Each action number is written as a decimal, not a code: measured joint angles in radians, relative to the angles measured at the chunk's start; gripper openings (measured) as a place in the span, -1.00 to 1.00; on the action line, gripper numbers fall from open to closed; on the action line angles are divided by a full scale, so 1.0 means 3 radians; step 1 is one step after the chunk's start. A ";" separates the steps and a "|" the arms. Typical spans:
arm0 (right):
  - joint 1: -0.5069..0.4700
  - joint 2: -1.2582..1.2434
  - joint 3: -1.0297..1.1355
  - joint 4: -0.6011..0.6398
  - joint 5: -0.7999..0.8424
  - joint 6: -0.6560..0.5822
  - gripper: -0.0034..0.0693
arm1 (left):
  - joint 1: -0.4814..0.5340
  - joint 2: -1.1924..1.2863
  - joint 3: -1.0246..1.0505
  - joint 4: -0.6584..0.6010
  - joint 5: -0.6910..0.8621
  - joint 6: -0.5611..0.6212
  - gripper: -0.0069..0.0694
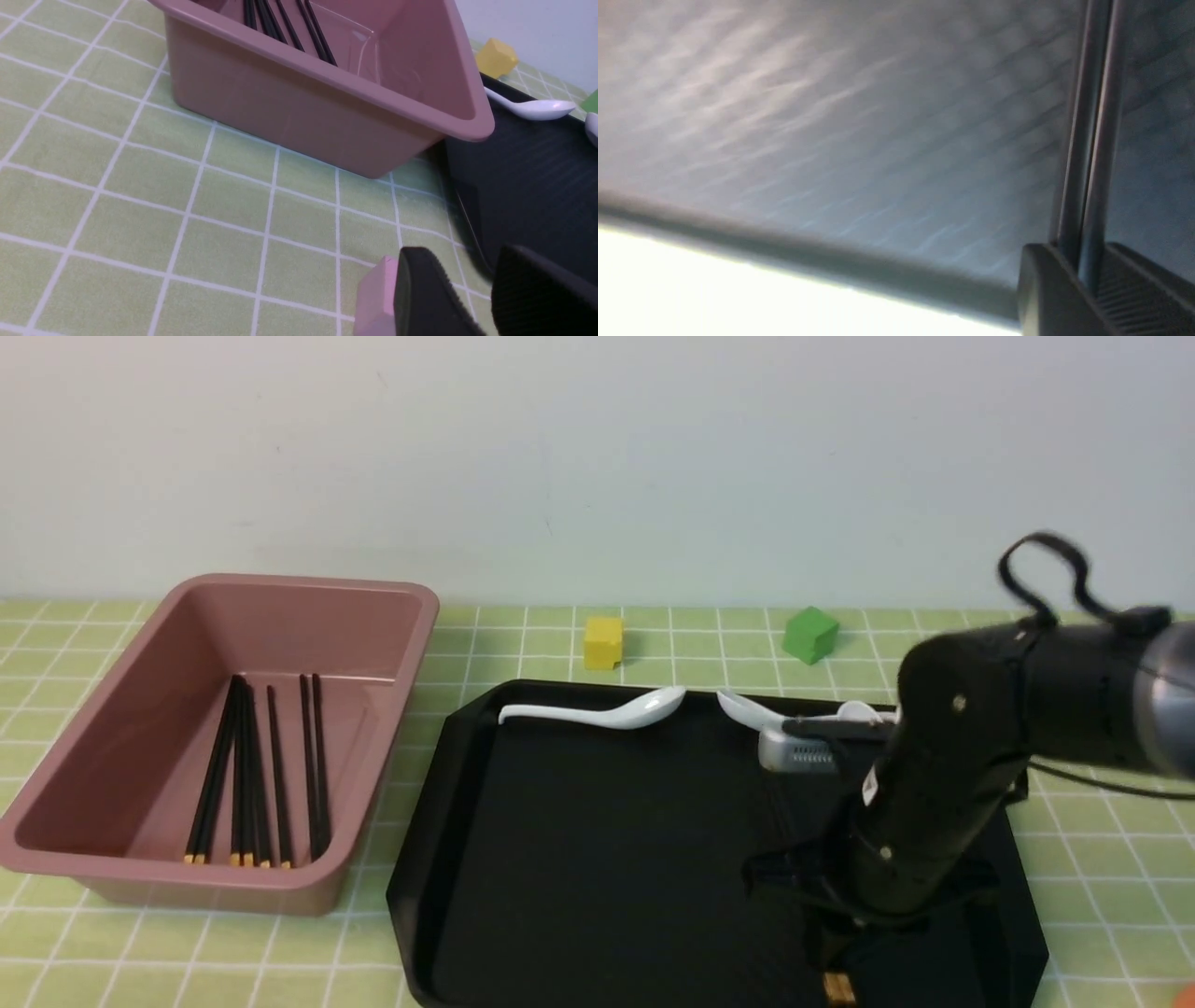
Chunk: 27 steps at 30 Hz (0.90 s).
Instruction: On green tablecloth take chopsticks from black tray and put them in box.
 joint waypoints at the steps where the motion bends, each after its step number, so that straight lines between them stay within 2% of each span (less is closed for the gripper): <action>1: 0.0000 -0.0015 0.0000 0.0018 0.0011 -0.0011 -0.53 | 0.0000 0.0000 0.0000 0.0000 0.0000 0.0000 -0.19; 5: 0.0003 -0.0214 -0.0399 0.0484 0.0116 -0.0367 -0.53 | 0.0000 0.0000 0.0000 0.0000 0.0000 0.0000 -0.19; 7: 0.0057 -0.0199 -0.0798 0.0825 0.0116 -0.0714 -0.53 | 0.0000 0.0000 0.0000 0.0000 0.0000 0.0000 -0.19; 8: 0.0057 -0.0199 -0.0798 0.0825 0.0116 -0.0714 -0.53 | 0.0000 0.0000 0.0000 0.0000 0.0000 0.0000 -0.19; 11: 0.0240 0.0012 -0.1410 0.1140 0.0088 -0.0978 -0.53 | 0.0000 0.0000 0.0000 0.0000 0.0000 0.0000 -0.19; 22: 0.0883 0.1361 -0.3001 0.1240 -0.0332 -0.1049 -0.52 | 0.0000 0.0000 0.0000 0.0000 0.0000 0.0000 -0.19; 25: 0.0992 0.1638 -0.3188 0.1240 -0.0431 -0.1049 -0.44 | 0.0000 0.0000 0.0000 0.0000 0.0000 0.0000 -0.19; 27: 0.1058 0.1866 -0.3289 0.1240 -0.0576 -0.1049 -0.27 | 0.0000 0.0000 0.0000 0.0000 0.0000 0.0000 -0.19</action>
